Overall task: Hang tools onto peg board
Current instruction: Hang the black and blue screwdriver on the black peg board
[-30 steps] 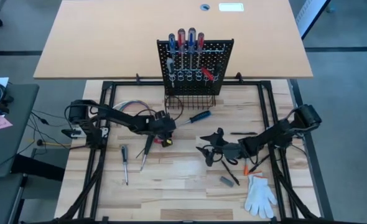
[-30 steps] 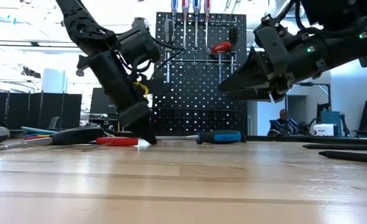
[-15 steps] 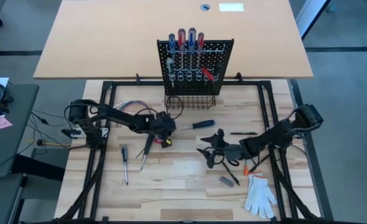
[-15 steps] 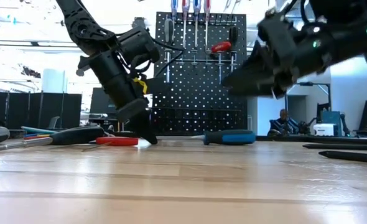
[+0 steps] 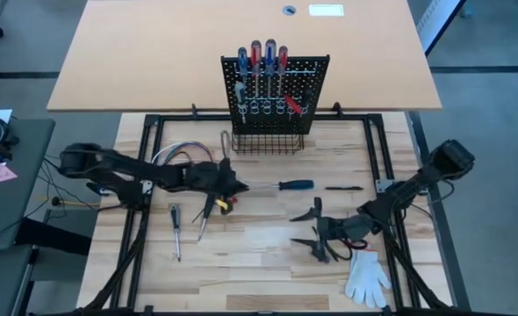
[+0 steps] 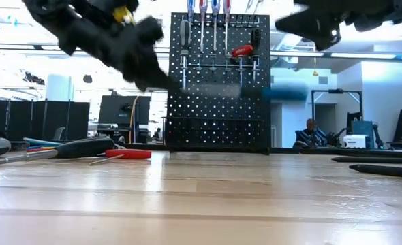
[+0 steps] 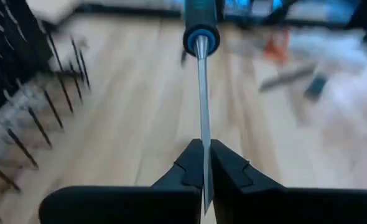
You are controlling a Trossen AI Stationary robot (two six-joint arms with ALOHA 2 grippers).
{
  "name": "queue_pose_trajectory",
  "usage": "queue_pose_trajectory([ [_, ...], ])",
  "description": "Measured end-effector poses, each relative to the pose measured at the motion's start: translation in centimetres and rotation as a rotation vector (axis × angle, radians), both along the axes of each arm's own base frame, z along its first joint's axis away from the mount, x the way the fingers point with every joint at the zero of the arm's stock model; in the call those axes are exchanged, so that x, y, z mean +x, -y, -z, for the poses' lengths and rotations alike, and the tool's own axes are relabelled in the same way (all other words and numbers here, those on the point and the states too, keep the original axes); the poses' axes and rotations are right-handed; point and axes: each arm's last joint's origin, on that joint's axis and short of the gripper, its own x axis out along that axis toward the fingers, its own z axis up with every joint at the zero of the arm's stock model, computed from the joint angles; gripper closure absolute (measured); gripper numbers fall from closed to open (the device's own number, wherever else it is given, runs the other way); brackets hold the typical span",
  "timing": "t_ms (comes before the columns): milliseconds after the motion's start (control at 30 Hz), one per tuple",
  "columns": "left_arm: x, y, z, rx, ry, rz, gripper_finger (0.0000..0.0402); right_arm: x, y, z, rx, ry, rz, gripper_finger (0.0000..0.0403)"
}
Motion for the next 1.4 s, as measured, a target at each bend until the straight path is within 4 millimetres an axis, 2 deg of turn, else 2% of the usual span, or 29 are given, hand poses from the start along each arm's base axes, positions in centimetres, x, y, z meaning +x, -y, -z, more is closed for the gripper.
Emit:
queue_pose_trajectory([
  [167,-2.2,0.8,-1.1,0.056,0.168,-0.069,0.0401,1.8,0.9,0.7,0.077,0.042,-0.181,0.0139],
  [233,-2.9,1.1,-1.3,0.075,0.232,-0.082,0.0401,2.5,1.7,1.4,0.089,0.024,-0.142,0.0139],
  [333,-3.9,1.6,-1.4,0.099,0.334,-0.077,0.0401,3.6,3.3,2.5,0.105,0.036,0.020,0.0139],
  [433,-4.5,2.2,-1.4,0.105,0.429,-0.052,0.0401,4.5,4.8,3.1,0.129,0.100,0.177,0.0139],
  [500,-4.8,2.5,-1.6,0.115,0.470,-0.035,0.0401,4.9,5.6,3.0,0.127,0.160,0.200,0.0139],
  [700,-5.0,3.1,-1.6,0.129,0.488,-0.012,0.0401,4.9,6.1,0.7,0.042,0.398,0.209,0.0139],
  [900,-4.8,3.1,-1.4,0.130,0.484,-0.010,0.0401,4.0,7.6,-2.7,0.035,0.518,0.257,0.0139],
  [1167,-4.0,3.2,-0.5,0.130,0.495,-0.007,0.0401,2.9,8.9,-5.3,0.048,0.550,0.226,0.0141],
  [1400,-3.9,3.3,-0.3,0.132,0.486,-0.006,0.0401,1.8,9.5,-6.7,0.063,0.541,0.329,0.0154],
])
